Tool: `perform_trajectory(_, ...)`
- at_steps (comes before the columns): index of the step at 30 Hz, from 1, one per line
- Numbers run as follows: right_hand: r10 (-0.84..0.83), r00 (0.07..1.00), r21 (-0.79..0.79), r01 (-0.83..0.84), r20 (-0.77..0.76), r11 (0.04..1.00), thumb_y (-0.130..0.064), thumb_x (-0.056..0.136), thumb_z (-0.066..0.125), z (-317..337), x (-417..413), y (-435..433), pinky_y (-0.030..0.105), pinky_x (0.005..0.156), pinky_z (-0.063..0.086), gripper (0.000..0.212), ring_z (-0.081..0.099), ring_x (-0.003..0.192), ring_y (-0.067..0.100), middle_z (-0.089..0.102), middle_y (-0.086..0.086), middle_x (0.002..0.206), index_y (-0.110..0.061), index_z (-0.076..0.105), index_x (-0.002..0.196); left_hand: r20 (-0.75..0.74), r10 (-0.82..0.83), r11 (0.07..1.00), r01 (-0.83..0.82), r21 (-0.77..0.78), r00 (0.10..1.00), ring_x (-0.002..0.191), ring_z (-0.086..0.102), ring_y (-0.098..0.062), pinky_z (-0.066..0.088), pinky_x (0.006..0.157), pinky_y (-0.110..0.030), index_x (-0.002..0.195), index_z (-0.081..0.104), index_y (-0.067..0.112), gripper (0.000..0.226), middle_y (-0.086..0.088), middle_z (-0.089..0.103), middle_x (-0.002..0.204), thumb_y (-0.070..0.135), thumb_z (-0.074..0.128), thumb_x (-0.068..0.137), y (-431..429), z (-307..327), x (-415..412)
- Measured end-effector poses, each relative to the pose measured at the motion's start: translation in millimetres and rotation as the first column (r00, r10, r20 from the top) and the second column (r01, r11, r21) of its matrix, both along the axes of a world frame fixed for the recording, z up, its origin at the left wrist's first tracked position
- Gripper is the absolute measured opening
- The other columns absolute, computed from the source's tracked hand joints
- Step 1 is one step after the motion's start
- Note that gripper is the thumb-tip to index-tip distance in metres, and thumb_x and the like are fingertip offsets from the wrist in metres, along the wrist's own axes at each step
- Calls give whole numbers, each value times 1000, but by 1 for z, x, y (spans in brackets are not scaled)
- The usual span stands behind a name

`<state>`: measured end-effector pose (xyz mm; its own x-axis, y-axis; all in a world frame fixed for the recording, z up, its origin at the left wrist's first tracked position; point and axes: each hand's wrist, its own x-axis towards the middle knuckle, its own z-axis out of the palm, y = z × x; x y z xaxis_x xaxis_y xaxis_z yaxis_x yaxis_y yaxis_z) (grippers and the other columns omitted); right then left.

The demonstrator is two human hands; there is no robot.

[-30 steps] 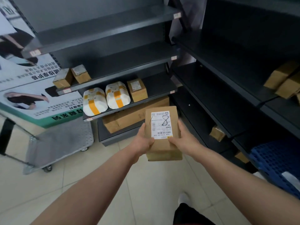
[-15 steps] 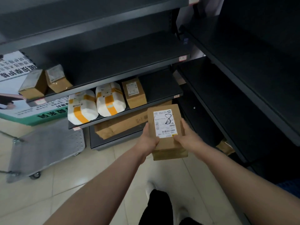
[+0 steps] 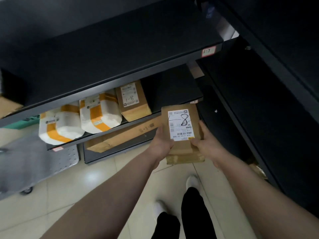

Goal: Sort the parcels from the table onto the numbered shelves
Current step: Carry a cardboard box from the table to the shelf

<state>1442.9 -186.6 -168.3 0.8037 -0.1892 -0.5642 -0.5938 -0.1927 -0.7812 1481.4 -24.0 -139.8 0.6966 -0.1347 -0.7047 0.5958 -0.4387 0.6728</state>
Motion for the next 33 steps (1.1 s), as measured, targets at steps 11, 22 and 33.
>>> perform_trajectory(11,205,973,-44,-202,108,978,-16,92,60,-86,174,-23,34,106,36,74,37,135,18,29,-6,154,-35,19,151,265,109,980,-148,134,958,112,59,-23,52,95,-43,151,24,34,73,1,56,132,2,51,91,-27,-77,141)
perform_trajectory(22,804,584,-858,-463,-107,222,-43,97,44,-104,223,-22,44,110,24,61,8,146,23,15,1,160,-20,24,150,133,-772,361,257,896,622,149,9,-23,14,121,-41,153,19,9,64,-7,15,161,26,48,99,-29,-116,189)
perform_trajectory(33,741,667,-784,-500,-77,368,-20,97,49,-103,235,-16,47,117,13,67,-1,148,26,2,2,161,-19,11,153,101,-725,414,314,855,681,149,-3,-24,9,121,-42,155,-1,12,82,-6,-3,163,11,55,94,-28,-106,208)
